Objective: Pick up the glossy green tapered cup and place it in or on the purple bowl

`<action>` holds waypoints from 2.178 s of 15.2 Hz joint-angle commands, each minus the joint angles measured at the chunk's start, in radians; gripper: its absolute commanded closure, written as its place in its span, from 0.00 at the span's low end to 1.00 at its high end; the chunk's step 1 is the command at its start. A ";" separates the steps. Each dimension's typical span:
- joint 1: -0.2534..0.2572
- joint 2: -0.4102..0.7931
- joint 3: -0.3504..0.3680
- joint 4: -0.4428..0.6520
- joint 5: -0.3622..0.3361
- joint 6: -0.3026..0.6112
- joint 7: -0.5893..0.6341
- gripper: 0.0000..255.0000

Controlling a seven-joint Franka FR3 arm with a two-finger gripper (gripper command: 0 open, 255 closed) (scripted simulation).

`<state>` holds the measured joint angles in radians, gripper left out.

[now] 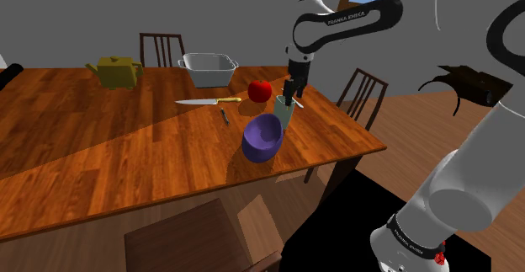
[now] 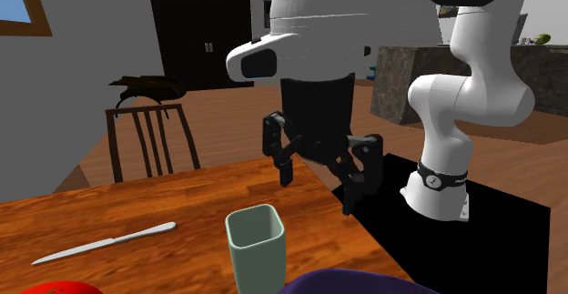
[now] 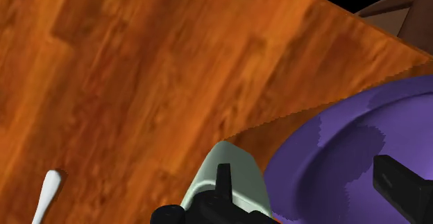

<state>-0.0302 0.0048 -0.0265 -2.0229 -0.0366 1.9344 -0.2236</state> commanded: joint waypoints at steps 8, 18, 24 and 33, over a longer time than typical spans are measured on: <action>-0.009 0.207 -0.006 0.147 0.013 0.072 -0.017 0.00; -0.010 0.222 -0.006 0.116 0.013 0.117 -0.017 0.00; -0.010 0.222 -0.006 0.116 0.013 0.117 -0.017 1.00; -0.010 0.201 -0.006 0.144 0.013 0.069 -0.018 1.00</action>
<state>-0.0391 0.2107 -0.0322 -1.8856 -0.0238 2.0145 -0.2395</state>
